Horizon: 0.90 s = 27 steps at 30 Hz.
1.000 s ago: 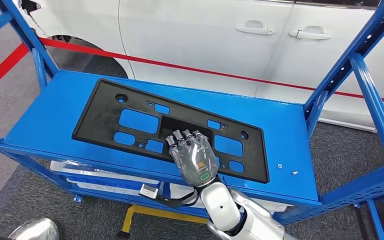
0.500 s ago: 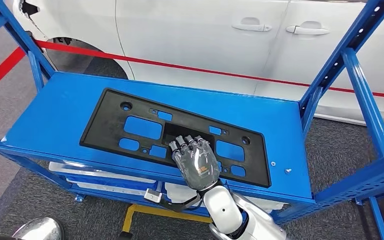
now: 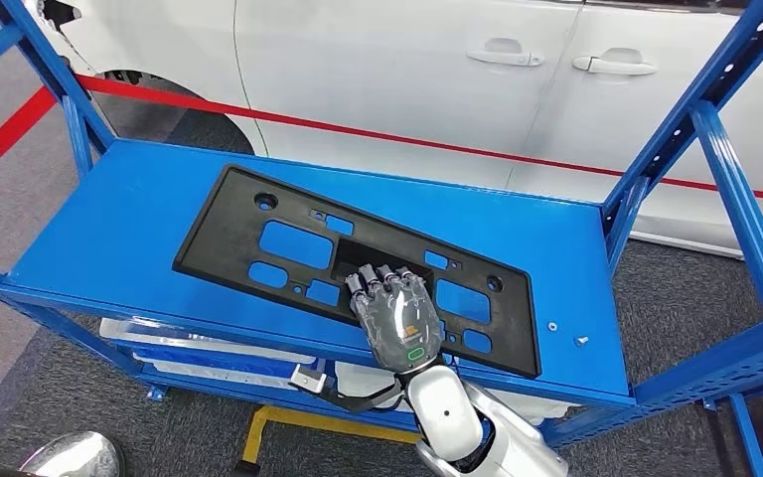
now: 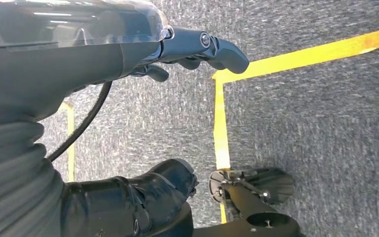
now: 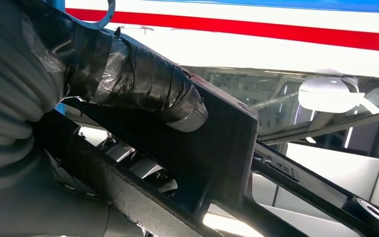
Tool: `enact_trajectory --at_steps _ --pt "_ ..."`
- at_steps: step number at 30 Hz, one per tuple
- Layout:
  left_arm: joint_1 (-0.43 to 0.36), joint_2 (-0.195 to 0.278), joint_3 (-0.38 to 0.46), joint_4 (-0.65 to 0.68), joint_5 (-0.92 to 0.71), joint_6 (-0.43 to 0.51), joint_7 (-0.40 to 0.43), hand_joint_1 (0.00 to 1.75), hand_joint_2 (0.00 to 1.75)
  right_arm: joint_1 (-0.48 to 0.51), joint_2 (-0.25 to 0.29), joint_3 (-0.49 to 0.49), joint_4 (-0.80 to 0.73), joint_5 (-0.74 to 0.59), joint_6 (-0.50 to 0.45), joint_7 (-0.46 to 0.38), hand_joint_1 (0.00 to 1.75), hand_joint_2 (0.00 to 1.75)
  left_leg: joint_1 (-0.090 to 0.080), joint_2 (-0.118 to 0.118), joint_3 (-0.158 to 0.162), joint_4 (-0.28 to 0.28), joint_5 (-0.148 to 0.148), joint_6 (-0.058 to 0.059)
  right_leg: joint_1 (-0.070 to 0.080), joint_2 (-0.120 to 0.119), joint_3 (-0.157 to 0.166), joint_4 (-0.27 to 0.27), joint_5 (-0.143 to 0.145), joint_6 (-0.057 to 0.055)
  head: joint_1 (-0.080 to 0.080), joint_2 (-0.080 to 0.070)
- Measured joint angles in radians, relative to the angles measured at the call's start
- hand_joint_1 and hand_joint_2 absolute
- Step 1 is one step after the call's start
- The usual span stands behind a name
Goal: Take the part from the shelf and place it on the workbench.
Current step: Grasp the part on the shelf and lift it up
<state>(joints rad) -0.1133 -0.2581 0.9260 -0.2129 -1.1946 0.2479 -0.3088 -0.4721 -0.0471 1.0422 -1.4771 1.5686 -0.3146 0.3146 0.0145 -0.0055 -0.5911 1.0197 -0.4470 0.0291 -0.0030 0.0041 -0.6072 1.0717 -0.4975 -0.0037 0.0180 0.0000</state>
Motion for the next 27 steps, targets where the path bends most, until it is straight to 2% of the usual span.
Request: enact_trajectory --at_steps 1,3,4,5,6,8,9,10,12,14,15,16,18,19,20,21,22,24,25,26,27 --pt "-0.001 0.000 0.000 0.000 0.000 0.000 0.000 0.00 1.75 0.000 0.000 -0.004 0.000 0.000 0.000 0.000 1.75 1.75 0.002 0.001 -0.001 -0.002 0.004 0.005 -0.002 0.000 -0.018 0.044 -0.031 0.005 0.000 0.000" --pt "-0.001 0.000 -0.001 0.000 0.000 0.001 0.001 0.00 1.75 0.003 0.000 -0.009 0.002 0.000 0.000 0.000 1.75 1.75 0.001 0.002 -0.007 -0.002 0.008 0.010 -0.004 -0.001 -0.068 0.166 -0.097 0.012 0.000 0.000" --pt "-0.001 0.000 -0.001 0.000 0.000 0.001 0.001 0.00 1.75 0.004 0.000 -0.012 0.004 0.000 0.000 -0.002 1.75 1.75 0.001 0.002 -0.010 -0.001 0.009 0.011 -0.005 -0.001 -0.084 0.211 -0.113 0.014 0.001 0.000" --pt "0.000 0.001 -0.001 0.000 0.000 0.001 0.001 0.00 1.75 0.006 0.000 -0.014 0.006 0.000 0.000 -0.004 1.75 1.75 0.001 0.002 -0.013 0.000 0.011 0.011 -0.005 -0.001 -0.087 0.225 -0.112 0.015 0.000 0.000" --pt "0.001 0.001 -0.001 0.000 0.000 0.002 0.001 0.00 1.75 0.008 0.001 -0.017 0.008 0.000 0.000 -0.006 1.75 1.75 0.001 0.002 -0.015 0.001 0.012 0.010 -0.005 -0.001 -0.070 0.202 -0.092 0.013 0.001 0.000" --pt "0.001 0.001 -0.001 0.000 0.000 0.002 0.001 0.00 1.75 0.008 0.003 -0.023 0.010 0.000 -0.001 -0.010 1.75 1.75 0.001 0.001 -0.018 0.003 0.016 0.006 -0.003 -0.001 0.002 0.077 -0.035 0.004 0.000 0.000" --pt "0.001 0.000 -0.001 0.000 0.000 0.002 0.001 0.00 1.75 0.007 0.005 -0.025 0.010 0.000 -0.001 -0.012 1.75 1.75 -0.001 0.000 -0.020 0.004 0.018 0.002 0.000 -0.001 0.034 0.016 -0.014 -0.001 0.000 0.000" --pt "0.000 0.000 -0.002 0.000 0.000 0.003 0.001 0.00 1.75 0.007 0.008 -0.028 0.010 0.000 -0.001 -0.013 1.75 1.75 -0.002 0.000 -0.023 0.005 0.021 -0.004 0.003 -0.001 0.053 -0.024 -0.003 -0.006 0.000 0.000" --pt "0.001 -0.001 -0.003 0.000 0.000 0.006 0.001 0.00 1.75 0.008 0.012 -0.035 0.010 0.000 -0.001 -0.016 1.75 1.75 -0.003 0.000 -0.028 0.005 0.029 -0.016 0.008 0.001 0.055 -0.042 0.002 -0.013 0.000 0.000" --pt "0.001 -0.001 -0.004 0.000 -0.001 0.008 0.001 0.00 1.75 0.009 0.016 -0.043 0.010 0.000 0.000 -0.019 1.75 1.75 -0.002 0.000 -0.034 0.008 0.025 -0.028 0.003 -0.001 0.049 -0.046 0.015 -0.024 0.000 0.000" --pt "0.001 -0.001 -0.005 0.000 -0.001 0.009 0.001 0.00 1.75 0.009 0.018 -0.047 0.010 0.000 0.000 -0.020 1.75 1.75 -0.002 0.000 -0.042 0.025 0.007 -0.033 0.000 -0.003 0.045 -0.050 0.022 -0.031 0.000 0.000" --pt "0.001 -0.001 -0.005 0.000 0.000 0.009 0.001 0.00 1.75 0.009 0.021 -0.049 0.010 0.000 0.000 -0.020 1.75 1.75 -0.002 0.000 -0.057 0.061 -0.025 -0.037 -0.002 -0.004 0.040 -0.053 0.029 -0.038 0.000 0.000" --pt "0.002 -0.001 -0.006 0.000 0.000 0.009 0.001 0.00 1.75 0.009 0.026 -0.054 0.010 0.000 0.000 -0.021 1.75 1.75 0.000 0.001 -0.100 0.184 -0.107 -0.043 0.000 -0.007 0.023 -0.051 0.040 -0.045 -0.001 0.000" --pt "0.002 -0.001 -0.006 0.000 0.000 0.009 0.001 0.00 1.75 0.010 0.027 -0.055 0.010 0.000 0.000 -0.023 1.75 1.75 0.000 0.001 -0.117 0.242 -0.136 -0.045 0.001 -0.008 0.013 -0.049 0.046 -0.047 -0.001 0.000" --pt "0.002 -0.001 -0.006 0.000 0.000 0.009 0.001 0.00 1.75 0.011 0.027 -0.057 0.010 0.000 0.001 -0.025 1.75 1.75 0.000 0.001 -0.120 0.273 -0.148 -0.046 0.002 -0.008 0.003 -0.046 0.051 -0.047 -0.001 0.000" --pt "0.002 -0.001 -0.006 0.000 0.000 0.009 0.001 0.00 1.75 0.012 0.027 -0.059 0.010 0.000 0.001 -0.028 1.75 1.75 0.000 0.001 -0.104 0.265 -0.141 -0.045 0.003 -0.008 -0.005 -0.043 0.055 -0.046 -0.001 0.000" --pt "0.002 0.000 -0.006 0.000 0.000 0.009 0.001 0.00 1.75 0.013 0.028 -0.061 0.010 0.000 0.001 -0.030 1.75 1.75 -0.001 0.001 -0.067 0.219 -0.120 -0.043 0.004 -0.008 -0.013 -0.040 0.058 -0.044 -0.001 0.000" --pt "0.001 0.000 -0.006 0.000 0.001 0.010 0.001 0.00 1.75 0.013 0.030 -0.068 0.010 0.000 0.001 -0.033 1.75 1.75 -0.003 0.001 0.023 0.080 -0.078 -0.034 0.006 -0.008 -0.023 -0.032 0.064 -0.038 -0.001 0.000" --pt "0.000 0.001 -0.006 0.000 0.002 0.011 0.000 0.00 1.75 0.013 0.032 -0.072 0.010 0.000 0.001 -0.033 1.75 1.75 -0.005 0.000 0.052 0.029 -0.067 -0.028 0.008 -0.008 -0.028 -0.029 0.068 -0.033 -0.001 0.000" --pt "0.000 0.001 -0.006 0.000 0.002 0.011 0.000 0.00 1.75 0.013 0.034 -0.075 0.010 0.000 0.001 -0.034 1.75 1.75 -0.008 0.000 0.064 0.003 -0.063 -0.023 0.008 -0.008 -0.031 -0.028 0.072 -0.028 -0.001 0.000" --pt "0.001 0.001 -0.006 0.000 0.003 0.012 0.000 0.00 1.75 0.013 0.035 -0.078 0.010 -0.001 0.001 -0.036 1.75 1.75 -0.011 -0.001 0.063 -0.002 -0.061 -0.018 0.009 -0.008 -0.033 -0.028 0.077 -0.022 -0.001 0.000"
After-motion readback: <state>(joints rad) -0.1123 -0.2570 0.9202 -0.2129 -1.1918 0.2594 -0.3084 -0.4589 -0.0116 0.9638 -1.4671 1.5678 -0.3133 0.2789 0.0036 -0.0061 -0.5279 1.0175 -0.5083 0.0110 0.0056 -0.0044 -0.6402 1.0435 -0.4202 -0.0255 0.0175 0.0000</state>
